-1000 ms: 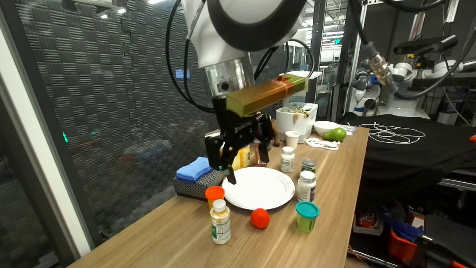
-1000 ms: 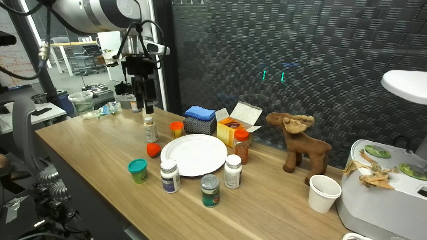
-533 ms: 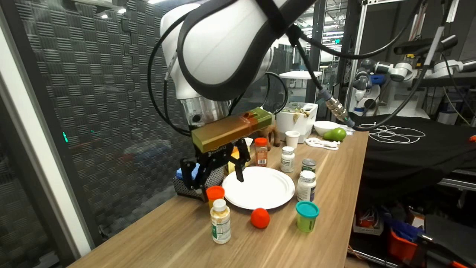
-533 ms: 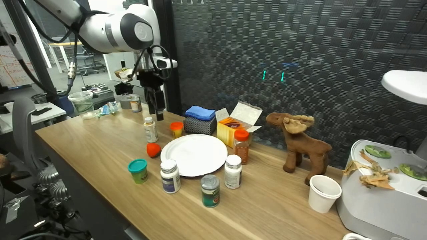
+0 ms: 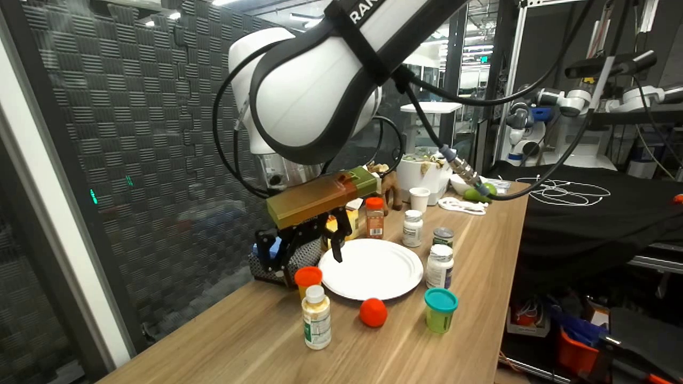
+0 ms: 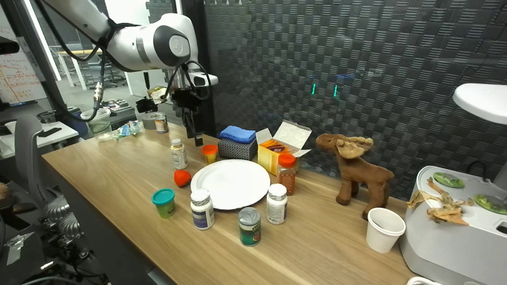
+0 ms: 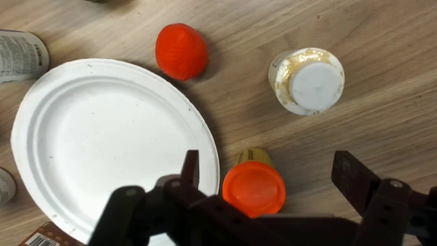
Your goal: Pick up all the objects surrounding the white plate and arrange them on the plate
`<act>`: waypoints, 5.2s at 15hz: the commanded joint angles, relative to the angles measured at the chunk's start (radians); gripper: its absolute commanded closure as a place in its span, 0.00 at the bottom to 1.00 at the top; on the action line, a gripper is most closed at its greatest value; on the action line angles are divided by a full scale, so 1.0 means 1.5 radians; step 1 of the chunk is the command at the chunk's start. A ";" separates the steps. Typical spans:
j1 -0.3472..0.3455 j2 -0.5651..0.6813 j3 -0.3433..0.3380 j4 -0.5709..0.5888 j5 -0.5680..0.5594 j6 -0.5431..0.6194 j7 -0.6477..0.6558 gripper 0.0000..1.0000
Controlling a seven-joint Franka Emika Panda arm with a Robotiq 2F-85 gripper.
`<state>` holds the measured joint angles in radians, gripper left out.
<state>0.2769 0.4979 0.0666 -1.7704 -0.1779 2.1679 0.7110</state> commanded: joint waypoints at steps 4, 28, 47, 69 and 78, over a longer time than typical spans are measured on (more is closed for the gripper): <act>0.005 0.048 -0.016 0.039 0.016 0.013 -0.002 0.00; 0.030 0.087 -0.048 0.103 -0.007 0.003 0.014 0.73; -0.049 0.038 -0.101 -0.004 -0.034 0.015 0.023 0.73; -0.059 0.086 -0.113 0.051 -0.006 0.054 0.049 0.73; -0.066 0.090 -0.117 0.063 -0.003 0.057 0.055 0.73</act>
<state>0.1738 0.6176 -0.0974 -1.7075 -0.1890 2.2456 0.7833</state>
